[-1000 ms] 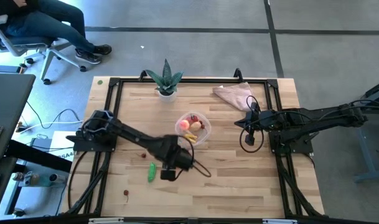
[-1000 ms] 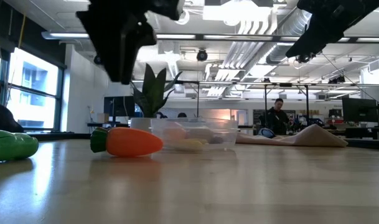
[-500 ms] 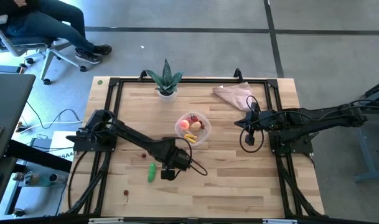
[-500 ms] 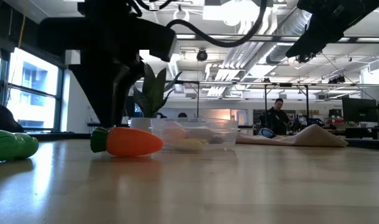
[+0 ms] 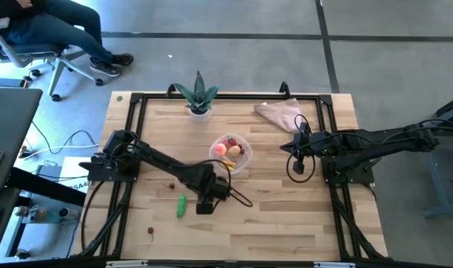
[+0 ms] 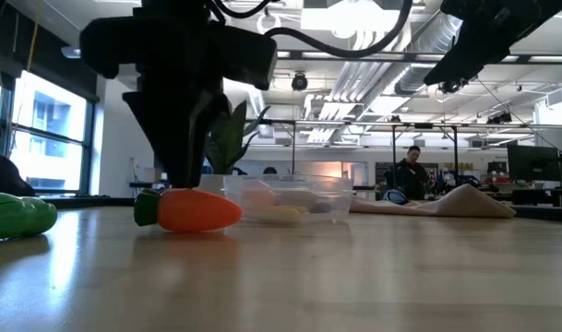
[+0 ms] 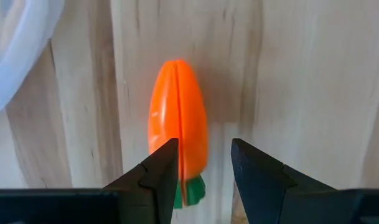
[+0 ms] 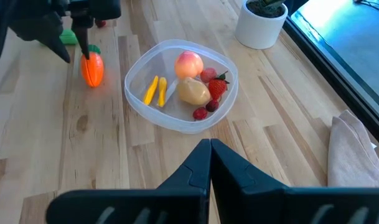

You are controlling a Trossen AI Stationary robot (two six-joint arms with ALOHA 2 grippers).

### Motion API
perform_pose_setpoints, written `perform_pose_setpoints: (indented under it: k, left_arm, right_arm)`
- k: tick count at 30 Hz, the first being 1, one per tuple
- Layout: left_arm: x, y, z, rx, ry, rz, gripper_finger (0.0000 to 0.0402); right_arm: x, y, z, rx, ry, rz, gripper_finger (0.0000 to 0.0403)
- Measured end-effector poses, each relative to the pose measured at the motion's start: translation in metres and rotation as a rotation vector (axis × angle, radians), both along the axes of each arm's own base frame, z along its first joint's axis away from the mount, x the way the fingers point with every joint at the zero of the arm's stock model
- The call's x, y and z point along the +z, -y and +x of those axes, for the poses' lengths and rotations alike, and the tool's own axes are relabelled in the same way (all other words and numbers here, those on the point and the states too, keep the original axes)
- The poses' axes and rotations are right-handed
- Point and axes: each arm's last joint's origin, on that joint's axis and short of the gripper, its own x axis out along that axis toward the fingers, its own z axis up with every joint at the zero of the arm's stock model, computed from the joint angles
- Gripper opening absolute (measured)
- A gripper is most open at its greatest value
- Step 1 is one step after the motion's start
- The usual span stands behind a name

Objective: Pick and placing Produce into tupperware
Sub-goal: Put the orange carrot into the transparent bin

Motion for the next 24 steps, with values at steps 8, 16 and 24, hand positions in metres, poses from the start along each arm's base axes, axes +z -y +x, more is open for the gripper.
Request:
perform_pose_setpoints:
  k: [8,16,24]
  left_arm:
    - [0.0002,0.0000,0.0013,0.000,0.013,-0.002,0.0138]
    - [0.0003,0.0002,0.0023,0.047,0.024,-0.019,0.0138]
    - [0.0003,0.0001,0.0022,0.051,0.025,-0.018,0.0164]
  right_arm:
    - [0.0000,-0.0001,0.0001,0.000,0.000,0.000,0.0000]
    - [0.0000,0.0000,0.0000,0.000,0.000,0.000,0.0000]
    - [0.0000,0.0000,0.0000,0.000,0.000,0.000,0.0000]
